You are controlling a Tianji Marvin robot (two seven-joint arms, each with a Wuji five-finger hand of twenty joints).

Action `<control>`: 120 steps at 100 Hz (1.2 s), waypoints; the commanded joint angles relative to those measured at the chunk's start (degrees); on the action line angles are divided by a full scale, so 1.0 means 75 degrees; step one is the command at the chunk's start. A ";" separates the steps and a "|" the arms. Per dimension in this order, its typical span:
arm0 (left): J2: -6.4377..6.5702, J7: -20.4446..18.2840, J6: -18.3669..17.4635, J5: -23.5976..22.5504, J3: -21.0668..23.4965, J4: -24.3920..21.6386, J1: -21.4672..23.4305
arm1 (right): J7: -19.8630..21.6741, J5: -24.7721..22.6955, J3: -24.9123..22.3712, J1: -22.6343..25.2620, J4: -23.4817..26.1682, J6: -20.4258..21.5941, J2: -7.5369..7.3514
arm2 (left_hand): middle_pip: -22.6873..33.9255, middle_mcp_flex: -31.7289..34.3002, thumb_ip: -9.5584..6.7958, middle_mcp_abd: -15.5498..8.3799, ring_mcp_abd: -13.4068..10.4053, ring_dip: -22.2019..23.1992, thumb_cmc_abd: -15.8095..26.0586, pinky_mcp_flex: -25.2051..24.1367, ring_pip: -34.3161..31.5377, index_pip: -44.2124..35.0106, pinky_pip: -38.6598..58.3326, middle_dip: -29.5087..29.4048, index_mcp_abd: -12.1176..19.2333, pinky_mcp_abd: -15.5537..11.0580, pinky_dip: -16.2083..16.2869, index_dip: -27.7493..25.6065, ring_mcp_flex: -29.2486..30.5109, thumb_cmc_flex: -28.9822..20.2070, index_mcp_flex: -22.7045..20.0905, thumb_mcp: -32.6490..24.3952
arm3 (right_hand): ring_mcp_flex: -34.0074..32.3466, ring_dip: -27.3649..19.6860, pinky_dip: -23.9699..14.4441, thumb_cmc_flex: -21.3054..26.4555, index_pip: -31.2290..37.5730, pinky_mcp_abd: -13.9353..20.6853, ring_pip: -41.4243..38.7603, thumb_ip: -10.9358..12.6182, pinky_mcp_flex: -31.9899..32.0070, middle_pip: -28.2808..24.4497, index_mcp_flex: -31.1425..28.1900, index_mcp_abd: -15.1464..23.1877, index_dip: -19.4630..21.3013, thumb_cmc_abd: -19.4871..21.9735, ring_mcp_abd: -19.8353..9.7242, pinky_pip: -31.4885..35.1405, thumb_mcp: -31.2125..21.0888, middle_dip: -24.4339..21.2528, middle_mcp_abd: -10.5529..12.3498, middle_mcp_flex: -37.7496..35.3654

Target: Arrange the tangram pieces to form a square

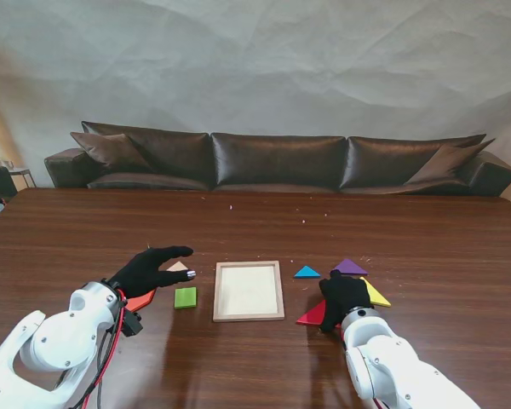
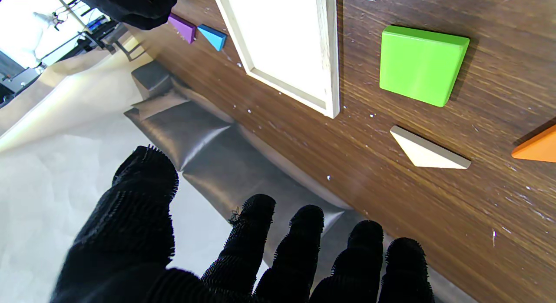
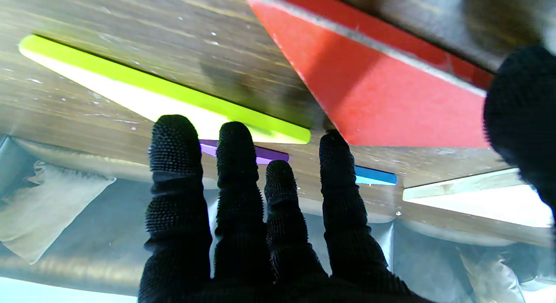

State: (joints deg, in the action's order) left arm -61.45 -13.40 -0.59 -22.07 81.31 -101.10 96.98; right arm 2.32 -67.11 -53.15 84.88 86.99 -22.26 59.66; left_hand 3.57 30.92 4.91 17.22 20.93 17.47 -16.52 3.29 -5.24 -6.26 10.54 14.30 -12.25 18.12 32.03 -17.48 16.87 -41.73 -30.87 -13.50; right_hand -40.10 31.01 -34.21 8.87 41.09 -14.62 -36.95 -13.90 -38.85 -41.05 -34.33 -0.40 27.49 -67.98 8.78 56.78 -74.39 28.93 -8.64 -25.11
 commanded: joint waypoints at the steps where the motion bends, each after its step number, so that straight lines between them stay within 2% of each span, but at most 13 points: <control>1: -0.0009 -0.0141 0.0026 0.0036 -0.0007 0.0004 0.0004 | 0.0134 0.0002 0.0046 0.0095 -0.0111 0.0071 0.0018 | -0.0013 0.0101 -0.0296 0.0043 -0.0118 -0.0042 0.0268 -0.0158 0.0078 0.0048 -0.0118 0.0057 0.0005 -0.0261 0.0074 0.0042 -0.0113 -0.0149 0.0002 0.0188 | -0.0296 -0.0139 0.0047 0.0077 0.0384 -0.0068 -0.0003 -0.0133 0.2282 -0.0029 -0.0469 0.0347 0.0309 -0.0502 -0.0279 0.0315 -0.0265 -0.0094 -0.0103 -0.0121; 24: -0.0007 -0.0157 0.0028 0.0061 -0.0024 0.0026 -0.0009 | -0.0012 0.0019 0.0064 0.0069 -0.0188 0.0187 0.0023 | -0.0008 0.0115 -0.0303 0.0053 -0.0117 -0.0041 0.0312 -0.0165 0.0078 0.0046 -0.0119 0.0060 0.0010 -0.0254 0.0078 0.0042 -0.0108 -0.0171 -0.0005 0.0221 | -0.0501 -0.0144 0.0100 0.0446 0.0908 -0.0032 -0.0042 -0.0111 0.2161 -0.0064 -0.0594 0.0552 0.0922 -0.0686 -0.0354 0.0417 -0.0403 -0.0081 -0.0082 -0.0322; 59: -0.0007 -0.0165 0.0045 0.0090 -0.0030 0.0030 -0.0007 | 0.0034 0.0062 0.0075 0.0066 -0.0181 0.0313 0.0013 | -0.0010 0.0125 -0.0309 0.0072 -0.0093 -0.0038 0.0340 -0.0169 0.0075 0.0049 -0.0123 0.0061 0.0008 -0.0241 0.0080 0.0044 -0.0093 -0.0209 -0.0004 0.0276 | -0.0678 -0.0169 0.0156 0.0770 0.1364 -0.0031 -0.0012 -0.0091 0.2107 -0.0083 -0.0681 0.0840 0.1364 -0.0718 -0.0392 0.0459 -0.0494 -0.0094 0.0025 -0.0611; 81: -0.0004 -0.0184 0.0057 0.0099 -0.0038 0.0036 -0.0011 | 0.0018 0.0143 0.0100 0.0059 -0.0189 0.0285 0.0025 | -0.0013 0.0119 -0.0314 0.0084 -0.0081 -0.0038 0.0360 -0.0175 0.0078 0.0048 -0.0126 0.0061 0.0012 -0.0243 0.0081 0.0045 -0.0099 -0.0226 -0.0006 0.0309 | -0.0778 -0.0162 0.0191 0.0748 0.1623 -0.0032 0.0016 -0.0102 0.2083 -0.0066 -0.0362 0.1002 0.1726 -0.0798 -0.0433 0.0473 -0.0520 -0.0094 0.0119 -0.0652; 85: -0.0003 -0.0190 0.0058 0.0102 -0.0040 0.0037 -0.0013 | 0.0009 0.0159 0.0102 0.0059 -0.0188 0.0276 0.0028 | -0.0010 0.0127 -0.0315 0.0091 -0.0087 -0.0037 0.0364 -0.0171 0.0074 0.0049 -0.0124 0.0062 0.0011 -0.0236 0.0082 0.0046 -0.0089 -0.0231 -0.0005 0.0312 | -0.0784 -0.0162 0.0194 0.0678 0.1549 -0.0024 0.0021 -0.0108 0.2075 -0.0067 -0.0196 0.0895 0.1724 -0.0799 -0.0439 0.0477 -0.0528 -0.0094 0.0123 -0.0629; 97: 0.0001 -0.0212 0.0066 0.0100 -0.0040 0.0040 -0.0016 | 0.0024 0.0196 0.0066 0.0084 -0.0160 0.0296 0.0030 | -0.0010 0.0131 -0.0318 0.0072 -0.0075 -0.0037 0.0367 -0.0176 0.0075 0.0048 -0.0127 0.0062 0.0016 -0.0242 0.0082 0.0045 -0.0090 -0.0239 -0.0005 0.0333 | -0.0824 -0.0141 0.0209 0.0449 0.0596 -0.0033 0.0022 -0.0137 0.2071 -0.0037 0.0303 0.0539 0.1193 -0.0780 -0.0395 0.0484 -0.0490 -0.0128 0.0224 -0.0640; 120: 0.0010 -0.0261 0.0102 0.0112 -0.0054 0.0038 -0.0029 | -0.0119 0.0237 0.0041 0.0106 -0.0173 0.0356 0.0047 | -0.0016 0.0114 -0.0322 0.0066 -0.0095 -0.0037 0.0379 -0.0185 0.0077 0.0049 -0.0130 0.0060 0.0020 -0.0249 0.0083 0.0046 -0.0092 -0.0246 -0.0004 0.0366 | -0.1040 -0.0126 0.0211 0.0428 0.0129 -0.0055 0.0032 -0.0134 0.1971 -0.0027 0.0738 0.0427 0.0823 -0.0778 -0.0376 0.0502 -0.0462 -0.0152 0.0468 -0.0824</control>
State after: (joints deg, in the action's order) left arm -61.38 -14.10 -0.01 -21.48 80.95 -100.78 96.74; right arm 0.62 -65.25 -53.15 84.79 86.29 -19.99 59.76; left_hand 3.57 30.92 4.91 17.77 20.93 17.47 -15.97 3.26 -5.24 -6.26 10.54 14.31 -12.25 18.11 32.04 -17.48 16.87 -42.31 -30.87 -12.60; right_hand -45.84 30.02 -33.38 12.99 43.13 -14.58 -36.77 -14.02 -38.86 -41.08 -31.16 3.10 35.15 -71.62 5.33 58.04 -77.99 28.43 -6.30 -29.88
